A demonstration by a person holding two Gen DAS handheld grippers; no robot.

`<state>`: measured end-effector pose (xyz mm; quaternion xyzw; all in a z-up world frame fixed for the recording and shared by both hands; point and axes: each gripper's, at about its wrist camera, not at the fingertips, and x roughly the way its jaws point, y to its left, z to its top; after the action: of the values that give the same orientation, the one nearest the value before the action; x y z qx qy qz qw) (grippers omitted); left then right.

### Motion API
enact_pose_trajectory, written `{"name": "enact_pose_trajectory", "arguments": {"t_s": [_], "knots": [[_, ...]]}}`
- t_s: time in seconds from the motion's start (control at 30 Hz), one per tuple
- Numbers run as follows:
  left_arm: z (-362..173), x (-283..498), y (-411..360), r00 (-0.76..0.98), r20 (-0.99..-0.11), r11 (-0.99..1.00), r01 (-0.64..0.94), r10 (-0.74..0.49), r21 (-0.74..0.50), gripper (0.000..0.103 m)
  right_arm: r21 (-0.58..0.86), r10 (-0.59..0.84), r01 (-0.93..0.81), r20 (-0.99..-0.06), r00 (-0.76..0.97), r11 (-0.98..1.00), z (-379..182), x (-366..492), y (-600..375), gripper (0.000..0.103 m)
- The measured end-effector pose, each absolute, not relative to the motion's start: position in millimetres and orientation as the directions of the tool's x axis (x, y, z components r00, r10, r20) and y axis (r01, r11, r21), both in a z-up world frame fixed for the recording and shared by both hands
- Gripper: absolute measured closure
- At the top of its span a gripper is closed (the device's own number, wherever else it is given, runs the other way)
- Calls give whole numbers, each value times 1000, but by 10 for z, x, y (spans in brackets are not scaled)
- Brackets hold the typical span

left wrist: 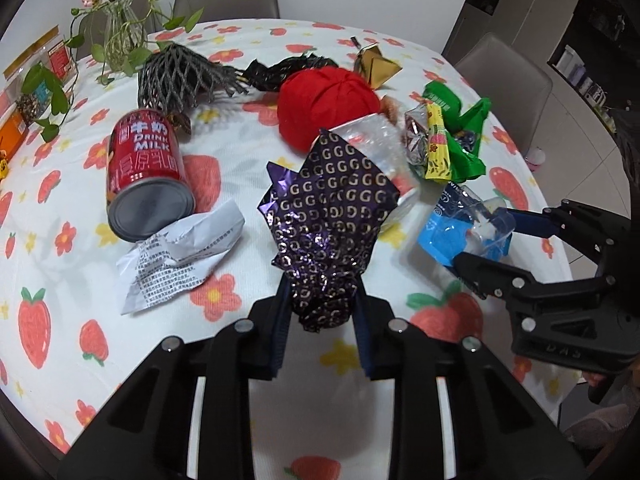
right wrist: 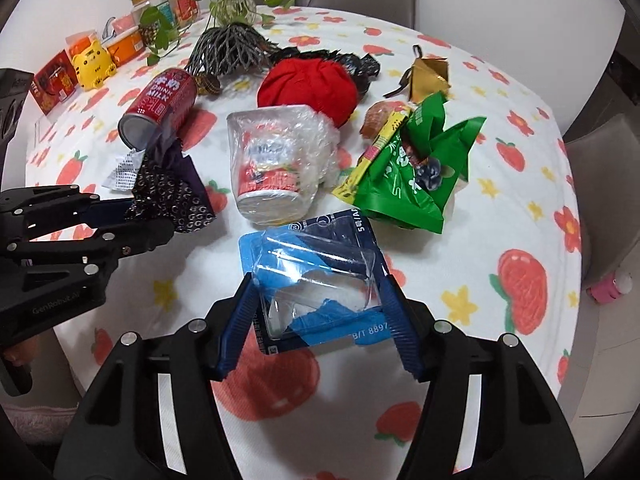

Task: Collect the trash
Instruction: 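Carry the purple wrapper and blue blister pack with both tools over the grey bin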

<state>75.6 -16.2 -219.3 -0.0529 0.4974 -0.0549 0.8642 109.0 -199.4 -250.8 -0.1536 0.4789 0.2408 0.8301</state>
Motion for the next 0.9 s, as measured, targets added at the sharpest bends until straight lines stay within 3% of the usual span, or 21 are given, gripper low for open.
{"name": "enact_pose_trajectory", "arguments": {"t_s": [0.5, 0.9], "knots": [[-2019, 769, -859, 431, -855, 918, 379, -289, -120, 75, -30, 89, -214, -845, 527, 976, -2243, 579, -2949, 43], [-1787, 371, -2368, 397, -852, 836, 543, -340, -80, 75, -20, -57, 68, -805, 590, 997, -1960, -290, -4563, 43]]}}
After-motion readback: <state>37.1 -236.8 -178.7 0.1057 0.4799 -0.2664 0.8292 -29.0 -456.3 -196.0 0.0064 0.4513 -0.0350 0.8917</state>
